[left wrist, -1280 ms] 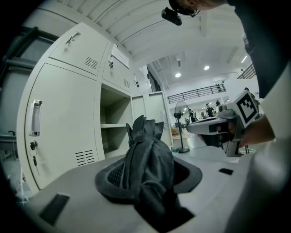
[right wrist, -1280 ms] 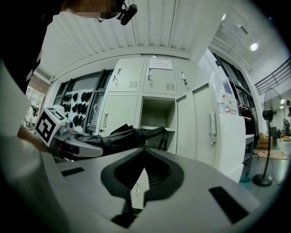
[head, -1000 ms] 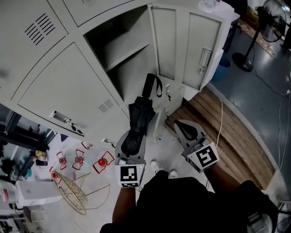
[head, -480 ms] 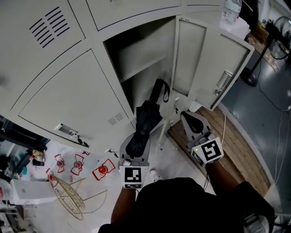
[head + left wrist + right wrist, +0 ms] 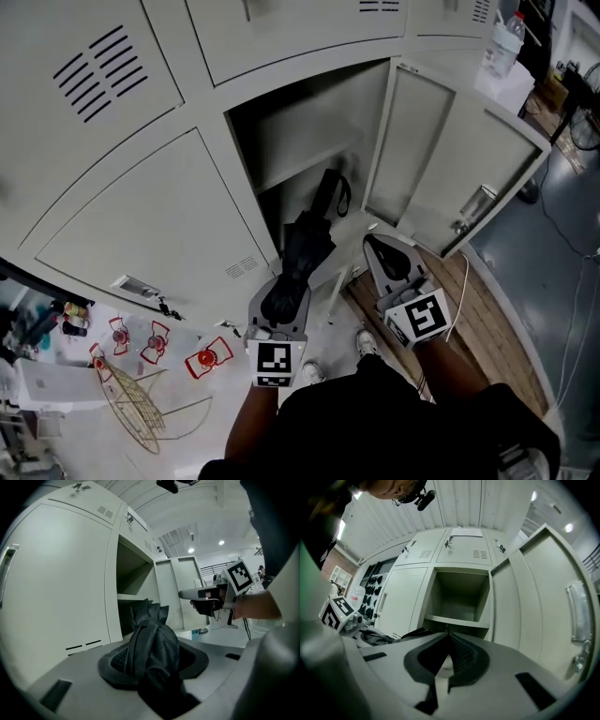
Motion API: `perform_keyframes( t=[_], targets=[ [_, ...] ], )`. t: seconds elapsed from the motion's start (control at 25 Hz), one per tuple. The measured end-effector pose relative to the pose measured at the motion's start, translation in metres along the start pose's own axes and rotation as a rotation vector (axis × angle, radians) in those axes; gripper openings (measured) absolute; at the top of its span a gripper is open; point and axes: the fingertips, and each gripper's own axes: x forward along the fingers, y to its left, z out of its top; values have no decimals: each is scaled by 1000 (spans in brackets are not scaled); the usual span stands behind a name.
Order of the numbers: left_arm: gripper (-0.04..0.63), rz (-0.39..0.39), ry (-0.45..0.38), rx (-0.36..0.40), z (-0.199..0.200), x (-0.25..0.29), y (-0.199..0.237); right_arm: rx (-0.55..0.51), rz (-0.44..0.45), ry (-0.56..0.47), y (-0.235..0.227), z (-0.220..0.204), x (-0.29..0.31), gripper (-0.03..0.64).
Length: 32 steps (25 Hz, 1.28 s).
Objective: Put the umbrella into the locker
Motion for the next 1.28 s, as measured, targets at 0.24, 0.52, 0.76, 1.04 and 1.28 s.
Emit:
perform_keyframes(
  t=[0.24,0.52,0.76,1.04,1.28],
  targets=[
    [192,59,29,-22,-3,29,-6,47,70,17,-21,-19,16,-2],
    [193,171,61,-64,-8,54,-5,68,190,30,-28,-35,25,-2],
    [193,254,88,-84,-8,73,-2,87,265,52,-25,-47,24,-2],
    [193,309,127,-68,-10,106,10,117,346,72,-20,-58,18,-2],
    [193,313,149,-56,-12,143,21,147,372,83,-25,-65,16,-2]
  ],
)
